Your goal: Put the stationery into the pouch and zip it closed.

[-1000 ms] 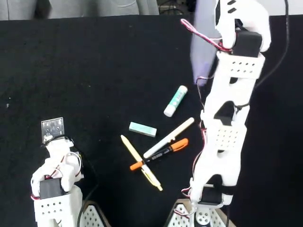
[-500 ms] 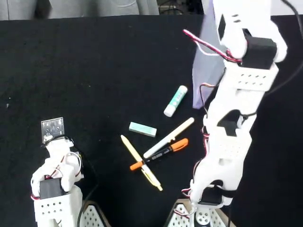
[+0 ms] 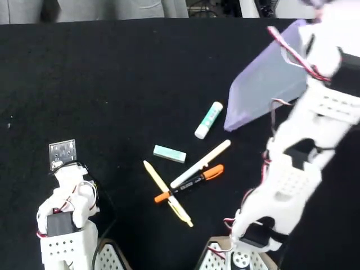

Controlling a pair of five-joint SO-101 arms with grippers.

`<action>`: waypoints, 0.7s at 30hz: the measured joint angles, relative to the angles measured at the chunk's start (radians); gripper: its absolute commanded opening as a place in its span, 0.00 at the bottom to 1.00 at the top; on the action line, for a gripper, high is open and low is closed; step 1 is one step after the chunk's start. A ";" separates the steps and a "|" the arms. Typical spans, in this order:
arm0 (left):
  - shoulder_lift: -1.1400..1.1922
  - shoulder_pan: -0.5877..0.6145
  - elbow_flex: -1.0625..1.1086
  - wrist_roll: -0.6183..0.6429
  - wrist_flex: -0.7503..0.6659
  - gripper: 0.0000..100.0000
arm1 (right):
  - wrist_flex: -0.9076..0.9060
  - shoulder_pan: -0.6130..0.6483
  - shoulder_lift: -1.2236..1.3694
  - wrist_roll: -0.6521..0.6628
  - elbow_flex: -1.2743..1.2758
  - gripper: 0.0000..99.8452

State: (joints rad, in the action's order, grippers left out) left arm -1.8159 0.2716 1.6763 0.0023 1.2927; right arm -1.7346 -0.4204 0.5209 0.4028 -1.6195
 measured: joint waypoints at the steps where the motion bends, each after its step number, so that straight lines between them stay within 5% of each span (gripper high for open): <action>1: 0.000 0.000 0.000 0.000 0.000 0.05 | 0.000 -0.023 -0.017 0.000 0.012 0.01; 8: 0.000 0.000 0.000 0.000 0.000 0.05 | 0.000 -0.164 -0.190 0.008 0.304 0.01; 13: 0.000 0.000 0.000 0.000 0.000 0.05 | 0.000 -0.221 -0.359 0.147 0.689 0.01; 21: 0.000 0.000 0.000 0.000 0.000 0.05 | 0.002 -0.121 -0.707 0.218 1.373 0.01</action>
State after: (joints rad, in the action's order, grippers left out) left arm -1.8159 0.2716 1.6763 0.0023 1.2927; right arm -1.7331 -0.5416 -0.1864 0.6206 -0.2463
